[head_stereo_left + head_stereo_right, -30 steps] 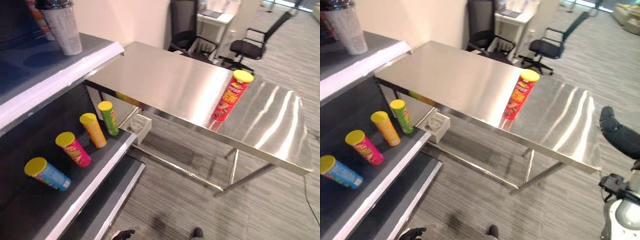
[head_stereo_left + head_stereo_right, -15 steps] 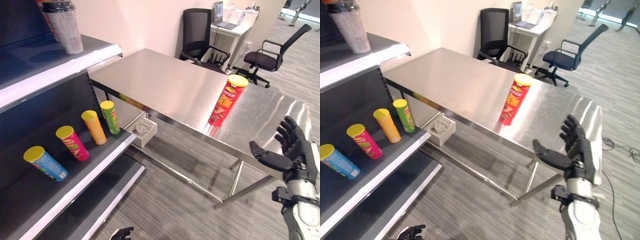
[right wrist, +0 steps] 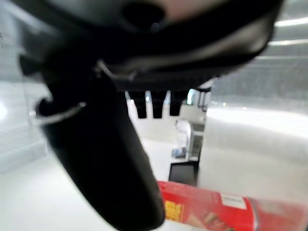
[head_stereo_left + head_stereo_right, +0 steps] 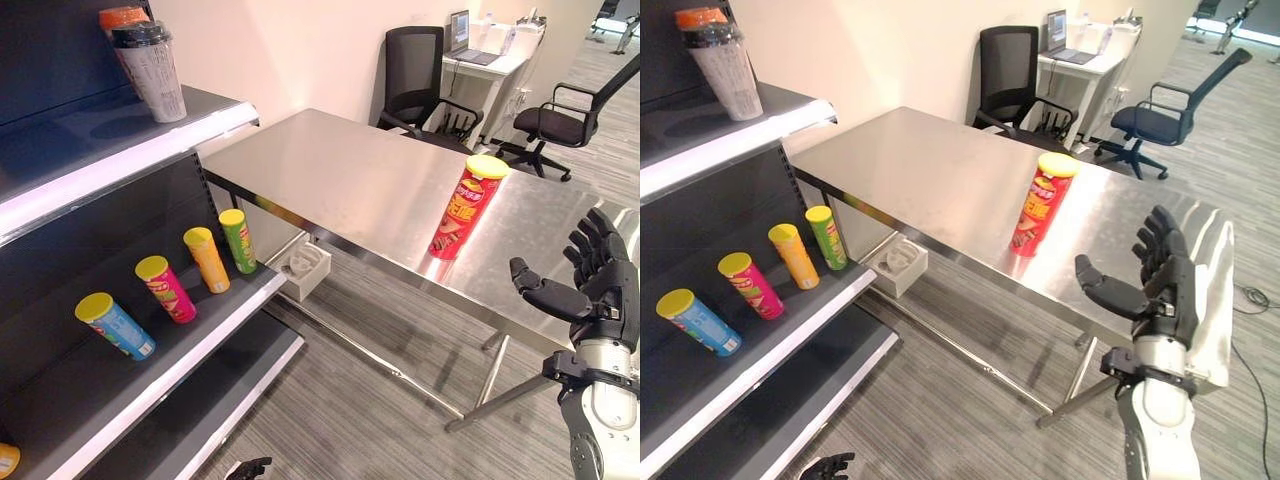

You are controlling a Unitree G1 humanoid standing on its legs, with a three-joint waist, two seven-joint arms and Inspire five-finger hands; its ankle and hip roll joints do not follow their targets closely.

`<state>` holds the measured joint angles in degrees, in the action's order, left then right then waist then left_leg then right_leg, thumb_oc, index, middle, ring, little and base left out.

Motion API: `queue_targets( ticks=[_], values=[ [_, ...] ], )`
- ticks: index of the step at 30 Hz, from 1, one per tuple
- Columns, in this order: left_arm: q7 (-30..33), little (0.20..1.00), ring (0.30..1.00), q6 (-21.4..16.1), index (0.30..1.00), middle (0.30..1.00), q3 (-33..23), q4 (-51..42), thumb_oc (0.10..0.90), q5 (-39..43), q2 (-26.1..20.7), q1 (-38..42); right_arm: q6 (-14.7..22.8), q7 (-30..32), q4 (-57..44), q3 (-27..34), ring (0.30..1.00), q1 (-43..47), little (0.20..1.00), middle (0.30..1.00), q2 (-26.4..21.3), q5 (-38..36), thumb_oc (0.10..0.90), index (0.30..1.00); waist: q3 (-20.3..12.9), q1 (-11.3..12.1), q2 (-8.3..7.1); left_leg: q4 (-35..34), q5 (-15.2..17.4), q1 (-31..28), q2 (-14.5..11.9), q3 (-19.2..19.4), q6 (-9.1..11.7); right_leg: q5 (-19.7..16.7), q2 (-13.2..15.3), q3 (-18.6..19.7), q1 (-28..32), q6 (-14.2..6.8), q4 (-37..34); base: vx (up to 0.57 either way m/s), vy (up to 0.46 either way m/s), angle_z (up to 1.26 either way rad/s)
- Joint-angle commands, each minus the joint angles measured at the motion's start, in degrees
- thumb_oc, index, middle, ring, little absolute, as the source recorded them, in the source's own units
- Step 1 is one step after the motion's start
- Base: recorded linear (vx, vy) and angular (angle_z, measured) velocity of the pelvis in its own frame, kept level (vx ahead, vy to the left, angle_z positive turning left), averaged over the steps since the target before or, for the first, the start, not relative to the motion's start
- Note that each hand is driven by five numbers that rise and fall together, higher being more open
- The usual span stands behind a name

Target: Put the goods on the table back onto the shelves and tidy them up.

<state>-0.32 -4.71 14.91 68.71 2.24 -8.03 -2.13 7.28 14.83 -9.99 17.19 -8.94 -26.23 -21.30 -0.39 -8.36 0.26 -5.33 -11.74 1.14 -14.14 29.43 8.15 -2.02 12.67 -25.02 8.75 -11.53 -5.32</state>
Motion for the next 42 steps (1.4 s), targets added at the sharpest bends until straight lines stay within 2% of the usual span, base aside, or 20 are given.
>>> queue_targets(
  ticks=[1, 11, 31, 42],
  values=[
    [0.07, 0.900, 0.900, -0.18, 0.900, 0.900, -0.43, 1.23, 0.800, 0.20, 0.19, -0.46, 6.88, 0.56, -2.06, 4.44, 0.900, 9.03, 0.900, 0.900, -5.40, -2.38, 0.800, 0.900, 1.59, 1.73, 1.14, 0.85, 6.47, -9.19, -3.17, 4.02, 1.54, 1.92, -5.51, 2.56, -2.49, 5.09, 1.28, 0.03, -0.087, 0.19],
    [-0.37, 0.900, 0.900, 0.63, 0.900, 0.900, 1.08, 0.66, 0.800, 0.69, -0.95, -0.50, 7.54, -0.38, 4.13, 0.58, 0.900, 15.64, 0.900, 0.900, -10.09, -10.52, 0.800, 0.900, 1.59, 3.15, 1.23, 0.91, 4.86, -9.39, -4.95, 3.05, 2.55, 4.58, -7.16, 1.47, -1.70, 6.56, 2.79, 0.02, -0.064, 0.08],
    [0.22, 0.900, 0.900, 1.49, 0.900, 0.900, 1.99, 1.00, 0.800, 1.80, -1.62, -1.37, 7.84, 4.80, 16.06, -2.35, 0.900, 26.08, 0.900, 0.900, -11.48, -11.99, 0.800, 0.900, 1.11, 6.04, 1.47, 0.95, 2.01, -9.79, -7.35, 1.45, 3.94, 6.66, -9.51, -0.01, -0.09, 8.16, 3.14, 0.01, -0.034, 0.03],
    [-0.22, 0.900, 0.900, 1.62, 0.900, 0.900, 2.10, 0.59, 0.800, 4.24, -2.36, -2.15, 7.77, 1.24, 26.96, -6.77, 0.900, 34.13, 0.900, 0.900, -15.07, -21.18, 0.800, 0.900, 1.05, 7.51, 1.03, 0.86, 1.05, -9.42, -7.53, 0.47, 4.47, 7.11, -10.03, -0.69, 0.45, 8.45, 2.96, 0.00, -0.007, 0.04]
  ],
)
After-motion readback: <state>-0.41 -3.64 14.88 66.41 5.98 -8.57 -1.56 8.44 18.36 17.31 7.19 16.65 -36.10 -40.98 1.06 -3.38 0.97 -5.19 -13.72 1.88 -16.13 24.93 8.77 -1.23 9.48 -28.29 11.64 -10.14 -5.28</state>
